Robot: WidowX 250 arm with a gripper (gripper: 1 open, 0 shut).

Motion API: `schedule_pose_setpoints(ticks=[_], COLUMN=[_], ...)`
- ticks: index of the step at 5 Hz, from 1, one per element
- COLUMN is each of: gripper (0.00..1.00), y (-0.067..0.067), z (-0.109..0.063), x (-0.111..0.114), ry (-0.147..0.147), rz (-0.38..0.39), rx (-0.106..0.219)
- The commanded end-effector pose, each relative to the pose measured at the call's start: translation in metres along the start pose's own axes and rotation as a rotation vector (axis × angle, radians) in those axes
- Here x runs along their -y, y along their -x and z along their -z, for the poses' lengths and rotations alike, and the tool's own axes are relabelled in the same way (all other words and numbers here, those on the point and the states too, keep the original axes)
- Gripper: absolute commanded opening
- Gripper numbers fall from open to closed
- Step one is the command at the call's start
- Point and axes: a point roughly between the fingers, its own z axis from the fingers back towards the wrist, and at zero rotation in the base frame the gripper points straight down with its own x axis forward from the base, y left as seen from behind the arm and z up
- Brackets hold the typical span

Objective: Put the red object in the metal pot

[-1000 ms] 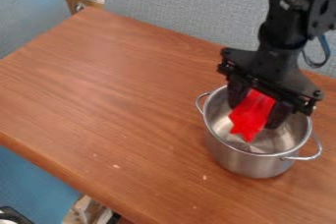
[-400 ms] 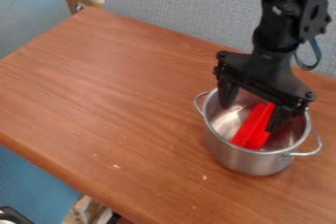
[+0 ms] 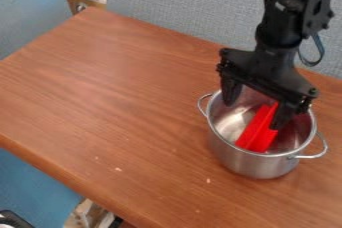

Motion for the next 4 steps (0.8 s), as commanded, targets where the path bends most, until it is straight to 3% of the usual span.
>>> schedule_pose_setpoints(ticks=[1,4], gripper=[1.00,1.00], y=[-0.0155,-0.0234], z=[-0.0114,-0.0131], x=[-0.0046,-0.0080], ry=[0.013,0.018], rz=[-0.019,-0.015], rx=[0.048,0.048])
